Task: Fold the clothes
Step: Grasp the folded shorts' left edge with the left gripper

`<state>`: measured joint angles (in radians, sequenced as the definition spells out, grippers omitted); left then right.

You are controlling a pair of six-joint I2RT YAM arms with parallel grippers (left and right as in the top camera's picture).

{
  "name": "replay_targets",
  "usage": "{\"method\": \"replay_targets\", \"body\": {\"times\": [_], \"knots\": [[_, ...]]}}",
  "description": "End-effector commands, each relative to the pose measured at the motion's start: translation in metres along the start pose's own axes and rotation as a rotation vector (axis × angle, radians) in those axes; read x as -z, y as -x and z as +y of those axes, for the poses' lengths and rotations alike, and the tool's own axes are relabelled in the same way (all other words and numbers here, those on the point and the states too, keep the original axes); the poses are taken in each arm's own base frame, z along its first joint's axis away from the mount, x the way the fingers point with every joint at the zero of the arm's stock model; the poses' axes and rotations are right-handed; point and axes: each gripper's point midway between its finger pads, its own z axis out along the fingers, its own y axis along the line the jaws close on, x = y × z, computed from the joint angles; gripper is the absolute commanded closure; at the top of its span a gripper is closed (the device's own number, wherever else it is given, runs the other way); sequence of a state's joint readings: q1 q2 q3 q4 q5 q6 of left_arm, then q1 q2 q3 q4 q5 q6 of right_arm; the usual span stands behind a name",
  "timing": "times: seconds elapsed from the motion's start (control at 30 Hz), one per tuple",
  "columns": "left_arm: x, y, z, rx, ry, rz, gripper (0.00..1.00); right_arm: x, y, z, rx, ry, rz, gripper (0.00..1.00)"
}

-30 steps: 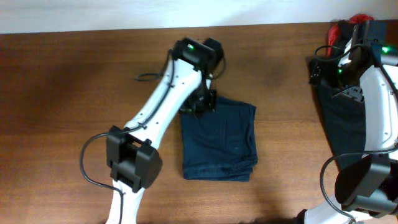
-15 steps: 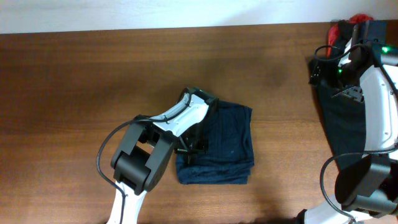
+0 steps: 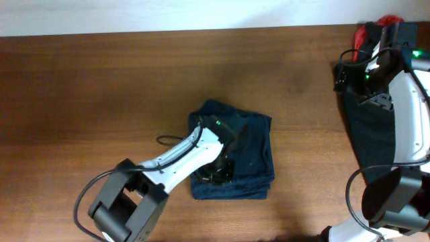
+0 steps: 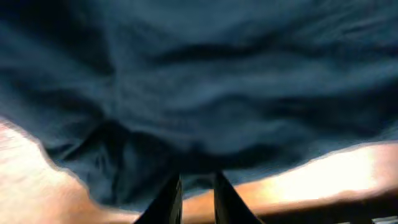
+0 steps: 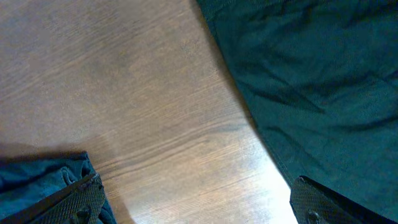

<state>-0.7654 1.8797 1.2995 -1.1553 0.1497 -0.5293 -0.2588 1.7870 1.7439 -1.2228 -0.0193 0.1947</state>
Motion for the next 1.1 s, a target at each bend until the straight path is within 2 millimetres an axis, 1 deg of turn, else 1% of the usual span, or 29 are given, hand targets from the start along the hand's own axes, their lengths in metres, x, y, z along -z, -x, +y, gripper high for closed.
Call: {"method": "replay_targets", "body": {"times": [0.0,0.03,0.07,0.1,0.17,0.2,0.23,0.27,0.3,0.33,0.4,0.43,0.47,0.5,0.53,0.57,0.63,0.67,0.73,0.8,0.83,0.87,0.9,0.93,1.0,1.03,1.07], "knots": [[-0.040,-0.007,0.007,0.040,-0.020,0.011,0.87,0.008,0.004,-0.001,-0.004,-0.001,-0.026,0.01],[-0.044,-0.008,0.006,0.039,-0.030,0.009,0.90,0.008,0.004,-0.001,-0.002,-0.001,-0.025,0.01],[-0.048,-0.011,0.006,0.039,-0.042,0.024,0.97,0.008,0.004,0.000,-0.001,-0.001,-0.025,0.01],[-0.047,-0.017,0.001,0.040,-0.070,0.053,0.99,0.008,0.004,0.000,-0.001,-0.001,-0.025,0.01],[-0.039,-0.022,-0.006,0.040,-0.106,0.073,0.99,0.008,0.004,-0.002,-0.004,-0.001,-0.026,0.01],[-0.025,-0.023,-0.007,0.038,-0.108,0.068,0.99,0.008,0.004,-0.002,-0.004,-0.001,-0.026,0.01],[-0.006,-0.022,-0.011,0.007,-0.122,0.043,0.99,0.008,0.004,-0.001,-0.003,-0.001,-0.025,0.01],[0.018,-0.019,-0.013,-0.023,-0.122,-0.003,0.99,0.008,0.004,-0.001,-0.003,-0.001,-0.026,0.01],[0.037,-0.014,-0.008,-0.025,-0.091,-0.057,0.98,0.008,0.004,-0.002,-0.004,-0.001,-0.026,0.01],[0.058,-0.003,0.006,-0.002,-0.029,-0.134,0.89,0.008,0.004,-0.002,-0.004,-0.001,-0.026,0.01],[0.078,0.018,0.030,0.061,0.016,-0.227,0.87,0.008,0.004,-0.001,-0.003,-0.001,-0.026,0.01],[0.081,0.028,0.042,0.099,0.024,-0.251,0.87,0.008,0.004,-0.001,-0.003,-0.001,-0.026,0.01],[0.079,0.039,0.056,0.127,0.031,-0.263,0.89,0.008,0.004,-0.001,-0.003,-0.001,-0.026,0.01],[0.075,0.047,0.064,0.138,0.035,-0.256,0.91,0.008,0.004,-0.001,-0.003,-0.001,-0.026,0.01],[0.065,0.053,0.073,0.160,0.045,-0.231,0.92,0.008,0.004,-0.001,-0.003,-0.001,-0.026,0.01],[0.056,0.058,0.076,0.167,0.051,-0.211,0.92,0.008,0.004,-0.001,-0.003,-0.001,-0.026,0.01],[0.035,0.074,0.072,0.128,0.059,-0.199,0.93,0.008,0.006,-0.002,-0.003,-0.003,-0.031,0.01],[0.021,0.082,0.068,0.120,0.061,-0.188,0.94,0.008,0.006,-0.002,-0.003,-0.003,-0.033,0.01],[-0.001,0.090,0.066,0.116,0.072,-0.165,0.94,0.008,0.006,-0.001,-0.003,-0.003,-0.034,0.01],[-0.017,0.093,0.074,0.128,0.107,-0.134,0.95,0.008,0.006,-0.001,-0.003,-0.003,-0.033,0.01],[-0.018,0.095,0.085,0.148,0.152,-0.138,0.96,0.008,0.006,-0.001,-0.003,-0.003,-0.033,0.01],[-0.015,0.097,0.092,0.171,0.172,-0.152,0.97,0.008,0.006,-0.001,-0.003,-0.003,-0.033,0.01],[-0.009,0.097,0.095,0.180,0.172,-0.151,0.98,0.008,0.006,-0.002,-0.003,-0.003,-0.033,0.02],[0.007,0.097,0.096,0.187,0.171,-0.150,0.99,0.008,0.006,-0.001,-0.003,-0.003,-0.033,0.01],[0.050,0.095,0.093,0.190,0.160,-0.176,0.99,0.008,0.006,-0.001,-0.003,-0.003,-0.033,0.01],[0.066,0.095,0.091,0.189,0.151,-0.199,0.93,0.008,0.006,-0.001,-0.003,-0.003,-0.033,0.01],[0.083,0.095,0.089,0.189,0.140,-0.227,0.83,0.008,0.006,-0.001,-0.003,-0.003,-0.033,0.01]]}}
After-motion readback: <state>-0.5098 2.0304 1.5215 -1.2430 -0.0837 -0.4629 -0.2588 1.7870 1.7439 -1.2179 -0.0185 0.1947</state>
